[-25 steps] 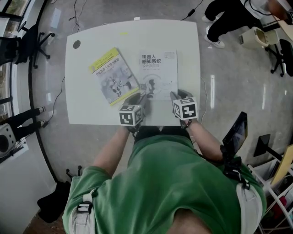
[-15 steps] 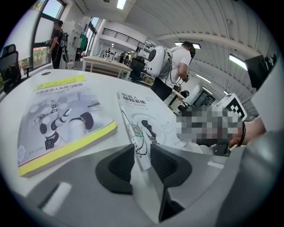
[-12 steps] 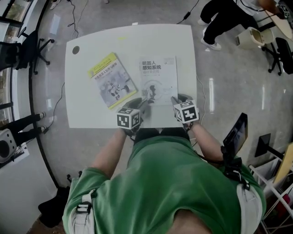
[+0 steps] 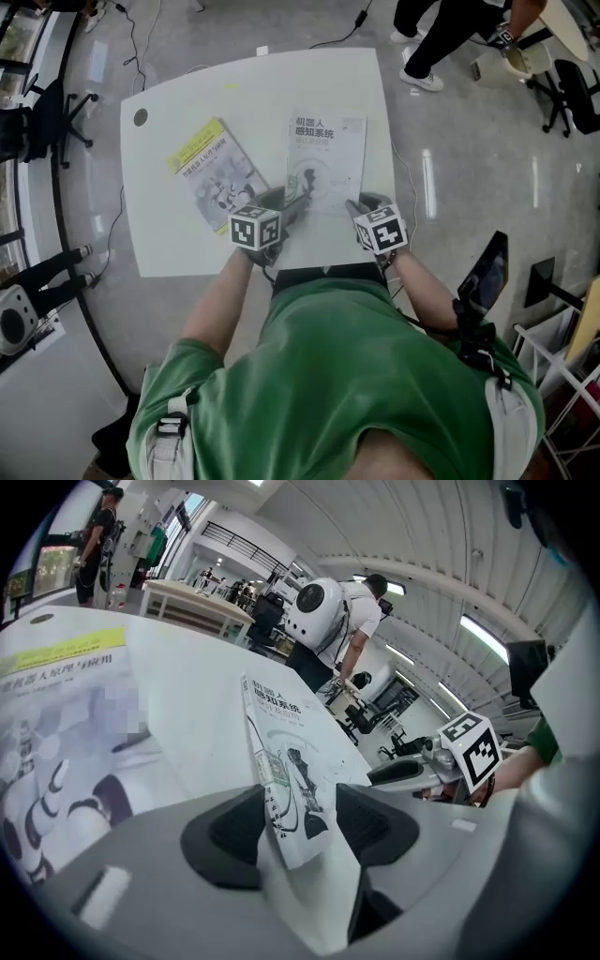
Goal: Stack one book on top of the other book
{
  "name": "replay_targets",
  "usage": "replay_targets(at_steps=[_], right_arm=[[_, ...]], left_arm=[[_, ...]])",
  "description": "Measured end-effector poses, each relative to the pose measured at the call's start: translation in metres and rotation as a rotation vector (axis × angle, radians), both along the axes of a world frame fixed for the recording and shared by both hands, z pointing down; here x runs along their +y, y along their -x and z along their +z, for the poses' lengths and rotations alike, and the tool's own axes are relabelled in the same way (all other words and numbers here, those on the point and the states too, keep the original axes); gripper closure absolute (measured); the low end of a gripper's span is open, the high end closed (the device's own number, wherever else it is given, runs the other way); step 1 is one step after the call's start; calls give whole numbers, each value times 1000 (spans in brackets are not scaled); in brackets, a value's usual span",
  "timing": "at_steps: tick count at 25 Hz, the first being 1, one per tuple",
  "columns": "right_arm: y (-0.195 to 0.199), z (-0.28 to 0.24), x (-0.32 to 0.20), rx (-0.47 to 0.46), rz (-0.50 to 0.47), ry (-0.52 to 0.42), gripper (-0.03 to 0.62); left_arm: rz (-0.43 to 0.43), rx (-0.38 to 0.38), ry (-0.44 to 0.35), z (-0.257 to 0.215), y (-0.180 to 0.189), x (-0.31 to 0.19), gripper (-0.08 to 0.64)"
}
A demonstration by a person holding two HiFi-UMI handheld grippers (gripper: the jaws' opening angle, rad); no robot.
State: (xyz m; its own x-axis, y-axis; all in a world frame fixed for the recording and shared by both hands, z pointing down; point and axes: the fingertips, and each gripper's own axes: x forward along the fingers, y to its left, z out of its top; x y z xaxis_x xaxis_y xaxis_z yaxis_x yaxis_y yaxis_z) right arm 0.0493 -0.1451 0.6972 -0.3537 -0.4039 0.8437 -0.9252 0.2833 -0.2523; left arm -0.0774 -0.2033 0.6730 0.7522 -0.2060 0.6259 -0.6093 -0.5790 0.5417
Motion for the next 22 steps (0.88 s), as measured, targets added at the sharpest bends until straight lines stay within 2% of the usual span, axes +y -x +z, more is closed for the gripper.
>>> replay_targets(at_steps=[3,4,6,7,12,16,19,21,22], right_arm=[[-6,-1,-1,-1,1,-6,468],[-6,-1,-1,-2,4,-6,468],[-5,-2,0,-9,10,-5,468],[-4,-1,0,-12,11,-3,468],[-12,6,-7,-3,12,-2,466],[-18,5,-10,42,-37,-17,466],[-22,3,-14,75,-88,-21,466],[-22,3,-15,83,-105,-19,466],[-22,3,-15,84,-111,-19,466]], left_arm=[[29,20,21,-2,-8,-8,314],[29,18,28,-2,-7,-10,339],[11,5,43,-1,0,-12,434],[-1,3,53,1,2,-13,453],[-36,27,106,9,-4,-18,468],[11,57,140,4,-8,-5,456],[70,37,138,7,-12,3,430],[118,21,139,12,-16,9,332],[134,24,142,12,-19,12,310]])
